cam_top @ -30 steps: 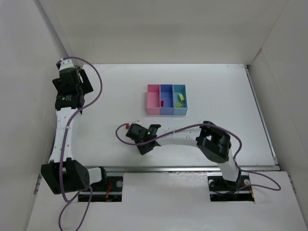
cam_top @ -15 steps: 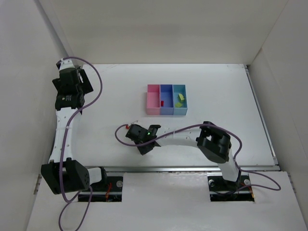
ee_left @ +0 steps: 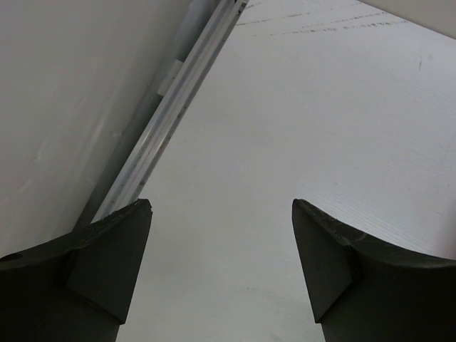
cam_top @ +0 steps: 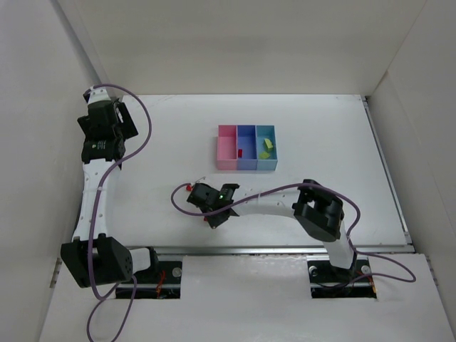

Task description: Sort the legos into containers by color

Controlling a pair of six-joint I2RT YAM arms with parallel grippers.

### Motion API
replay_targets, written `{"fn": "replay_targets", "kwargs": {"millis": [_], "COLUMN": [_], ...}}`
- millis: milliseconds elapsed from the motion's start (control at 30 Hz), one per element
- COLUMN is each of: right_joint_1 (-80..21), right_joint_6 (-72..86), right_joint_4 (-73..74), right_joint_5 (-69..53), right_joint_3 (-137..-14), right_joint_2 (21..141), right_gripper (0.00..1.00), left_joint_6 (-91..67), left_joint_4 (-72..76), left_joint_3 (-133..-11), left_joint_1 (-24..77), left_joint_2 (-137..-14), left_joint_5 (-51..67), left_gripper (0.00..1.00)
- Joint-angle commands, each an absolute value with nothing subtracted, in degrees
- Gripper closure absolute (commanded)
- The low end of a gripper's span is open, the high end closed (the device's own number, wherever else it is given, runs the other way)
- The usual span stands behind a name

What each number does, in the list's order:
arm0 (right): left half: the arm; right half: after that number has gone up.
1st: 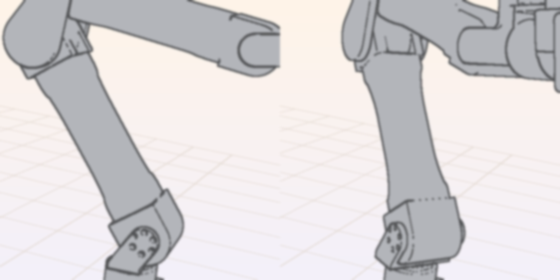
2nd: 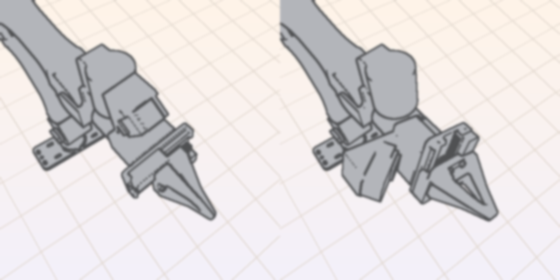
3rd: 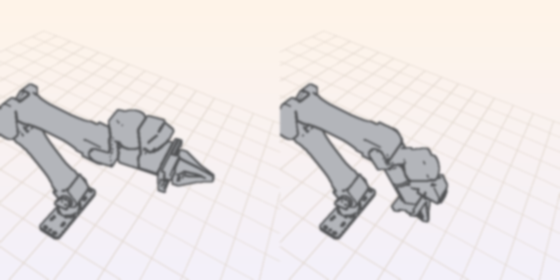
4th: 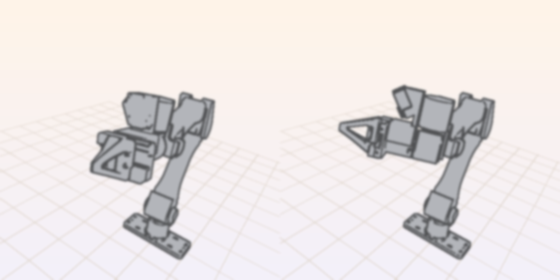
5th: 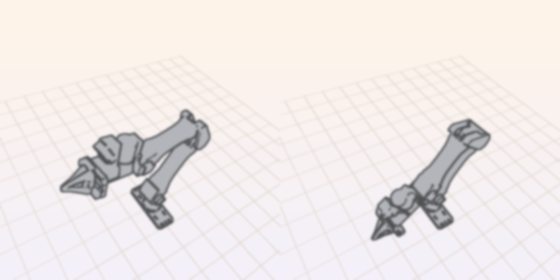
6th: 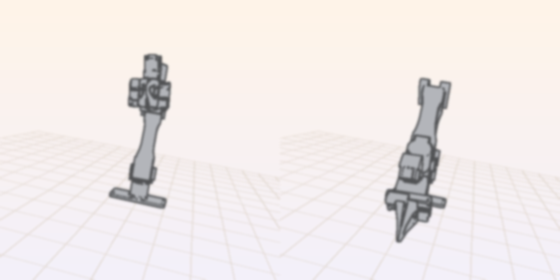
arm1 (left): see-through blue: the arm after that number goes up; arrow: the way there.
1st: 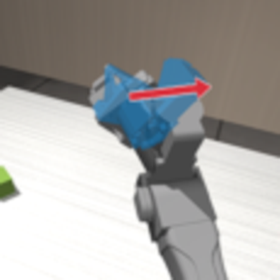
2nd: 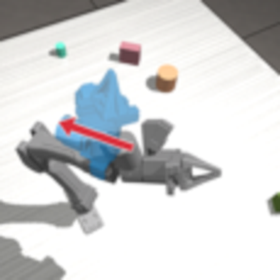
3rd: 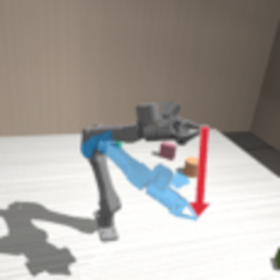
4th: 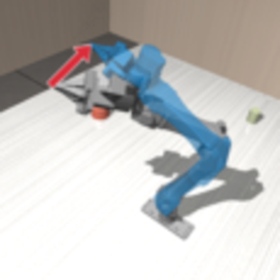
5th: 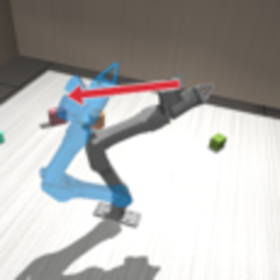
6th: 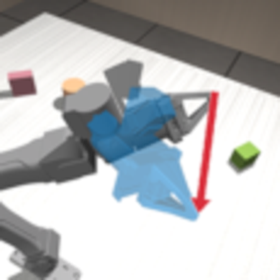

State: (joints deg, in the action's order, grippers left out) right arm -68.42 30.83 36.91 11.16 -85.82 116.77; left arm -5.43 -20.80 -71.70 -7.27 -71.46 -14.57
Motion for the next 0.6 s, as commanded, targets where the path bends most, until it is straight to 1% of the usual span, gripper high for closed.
{"fn": "replay_targets", "kwargs": {"millis": [0, 367, 400, 433, 567], "right_joint_1": [-68.6, -68.6, -68.6, -68.6, -68.6], "right_joint_6": [29.7, 29.7, 29.7, 29.7, 28.4], "right_joint_4": [37.4, 36.8, 36.8, 36.8, 37.4], "right_joint_5": [12.4, 11.2, 11.2, 11.2, 11.9], "right_joint_3": [-86.5, -85.4, -85.4, -86.0, -86.0], "right_joint_2": [113.7, 113.7, 113.7, 113.7, 113.1], "right_gripper": [1.00, 0.99, 0.97, 0.92, 0.83], "left_joint_6": [-5.9, -5.9, -5.9, -5.9, -5.9], "left_joint_4": [-19.2, -19.2, -19.2, -19.2, -19.2], "left_joint_3": [-71.4, -71.4, -71.4, -71.4, -71.4], "left_joint_1": [-7.6, -7.6, -7.6, -7.6, -7.6], "left_joint_2": [-70.3, -70.3, -70.3, -70.3, -70.3], "left_joint_5": [-14.4, -14.4, -14.4, -14.4, -14.4], "left_gripper": [0.22, 0.22, 0.22, 0.22, 0.22]}}
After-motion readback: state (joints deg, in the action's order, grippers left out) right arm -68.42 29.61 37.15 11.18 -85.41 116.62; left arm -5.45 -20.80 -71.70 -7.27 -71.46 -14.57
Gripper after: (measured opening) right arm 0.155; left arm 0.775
